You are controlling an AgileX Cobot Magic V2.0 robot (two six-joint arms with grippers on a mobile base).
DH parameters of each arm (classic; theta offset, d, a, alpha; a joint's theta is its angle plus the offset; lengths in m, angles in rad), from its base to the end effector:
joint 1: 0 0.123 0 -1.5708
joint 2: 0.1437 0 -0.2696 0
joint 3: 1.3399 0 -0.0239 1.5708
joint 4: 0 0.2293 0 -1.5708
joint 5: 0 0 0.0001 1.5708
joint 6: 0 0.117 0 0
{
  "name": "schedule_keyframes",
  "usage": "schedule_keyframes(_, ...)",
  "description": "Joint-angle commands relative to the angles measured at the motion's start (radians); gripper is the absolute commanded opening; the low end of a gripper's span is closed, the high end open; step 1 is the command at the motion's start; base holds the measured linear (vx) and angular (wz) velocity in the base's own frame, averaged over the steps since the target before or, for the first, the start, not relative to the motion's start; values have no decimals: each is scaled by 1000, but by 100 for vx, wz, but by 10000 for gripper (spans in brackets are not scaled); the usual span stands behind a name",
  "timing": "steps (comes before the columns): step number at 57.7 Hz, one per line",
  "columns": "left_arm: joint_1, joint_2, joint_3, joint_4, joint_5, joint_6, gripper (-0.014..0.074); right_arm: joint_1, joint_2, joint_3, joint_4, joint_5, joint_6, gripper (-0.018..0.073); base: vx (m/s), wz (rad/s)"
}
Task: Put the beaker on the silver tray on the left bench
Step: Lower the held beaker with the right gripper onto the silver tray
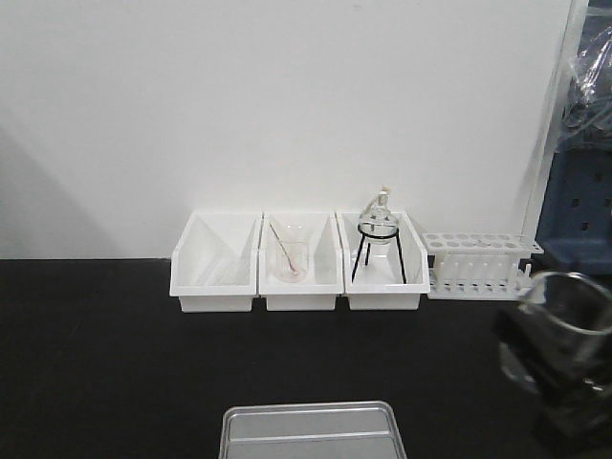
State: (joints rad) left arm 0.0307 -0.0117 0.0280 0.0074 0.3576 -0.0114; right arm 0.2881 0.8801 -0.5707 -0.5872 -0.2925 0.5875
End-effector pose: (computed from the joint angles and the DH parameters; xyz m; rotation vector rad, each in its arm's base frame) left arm 0.0719 0.0025 0.1654 -0.0345 1.8572 0.0206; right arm 0.1905 0.0759 0.3287 -0.3343 1.5230 0.3677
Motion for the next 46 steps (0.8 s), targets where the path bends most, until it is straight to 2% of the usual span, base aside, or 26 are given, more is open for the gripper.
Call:
schedule_keyframes(1,-5,-16,28,-7,-78,-6,1,-3,182,-33,-2,-280,-10,-4,0,0)
schedule_keyframes(9,-5,-16,28,-7,-78,-6,1,-2,457,-63,-14,-531,-34,-4,0,0)
schedule_keyframes(13,-5,-16,28,-7,-78,-6,1,-2,571,-97,-44,-602,-47,-4,0,0)
schedule_keyframes(24,-5,-16,28,-7,-78,-6,1,0,792,-222,-192,-610,-46,-4,0,0)
schedule_keyframes(28,-5,-16,28,-7,-78,-6,1,0,851,-254,-217,-610,-45,-4,0,0)
schedule_keyframes(46,-5,-16,28,-7,-78,-6,1,0,1066,-356,-218,-640,-60,-4,0,0)
